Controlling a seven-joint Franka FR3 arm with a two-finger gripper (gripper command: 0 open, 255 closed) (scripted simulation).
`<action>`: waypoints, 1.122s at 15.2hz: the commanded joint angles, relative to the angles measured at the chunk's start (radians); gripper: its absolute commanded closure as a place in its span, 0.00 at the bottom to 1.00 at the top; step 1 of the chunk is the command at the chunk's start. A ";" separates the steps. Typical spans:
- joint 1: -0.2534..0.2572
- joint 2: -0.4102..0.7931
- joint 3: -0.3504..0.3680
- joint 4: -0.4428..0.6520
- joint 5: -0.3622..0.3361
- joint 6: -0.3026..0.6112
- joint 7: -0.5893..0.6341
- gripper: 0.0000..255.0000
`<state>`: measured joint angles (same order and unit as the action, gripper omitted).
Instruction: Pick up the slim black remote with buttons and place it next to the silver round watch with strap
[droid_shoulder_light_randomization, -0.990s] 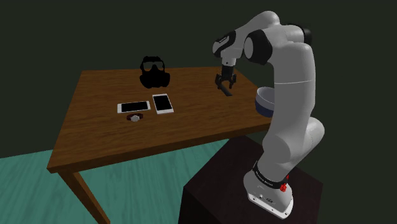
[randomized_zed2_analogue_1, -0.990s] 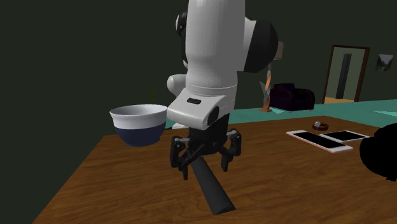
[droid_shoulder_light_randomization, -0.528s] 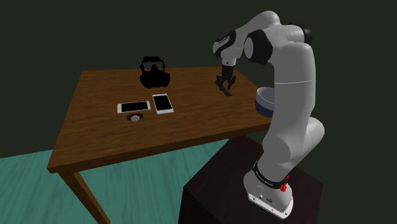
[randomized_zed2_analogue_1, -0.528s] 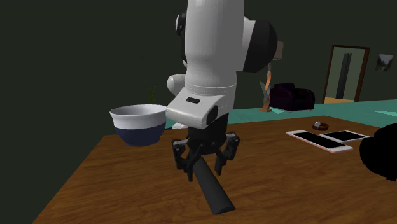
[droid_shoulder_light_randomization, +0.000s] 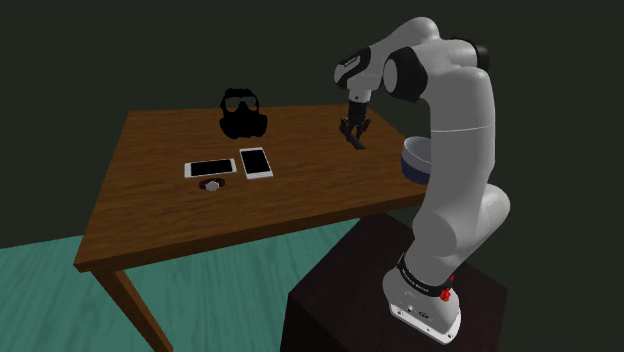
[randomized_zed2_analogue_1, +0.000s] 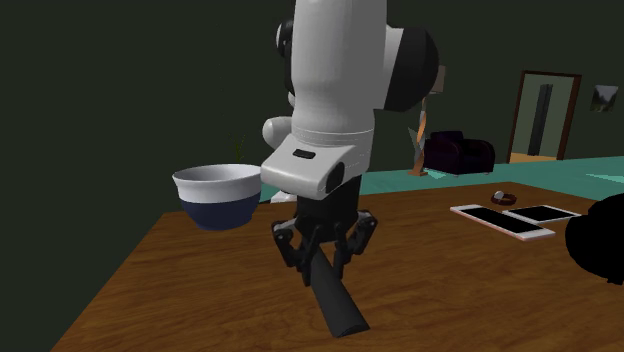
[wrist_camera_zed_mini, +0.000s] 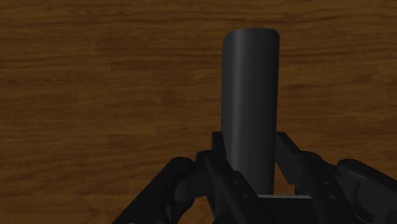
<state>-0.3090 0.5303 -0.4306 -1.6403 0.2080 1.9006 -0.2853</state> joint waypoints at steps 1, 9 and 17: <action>0.002 -0.006 0.002 -0.023 0.000 0.007 -0.009 1.00; 0.007 -0.053 -0.009 0.020 -0.021 -0.078 0.003 1.00; 0.009 -0.088 -0.017 0.078 -0.038 -0.168 0.012 1.00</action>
<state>-0.3018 0.4482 -0.4475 -1.5664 0.1726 1.7422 -0.2757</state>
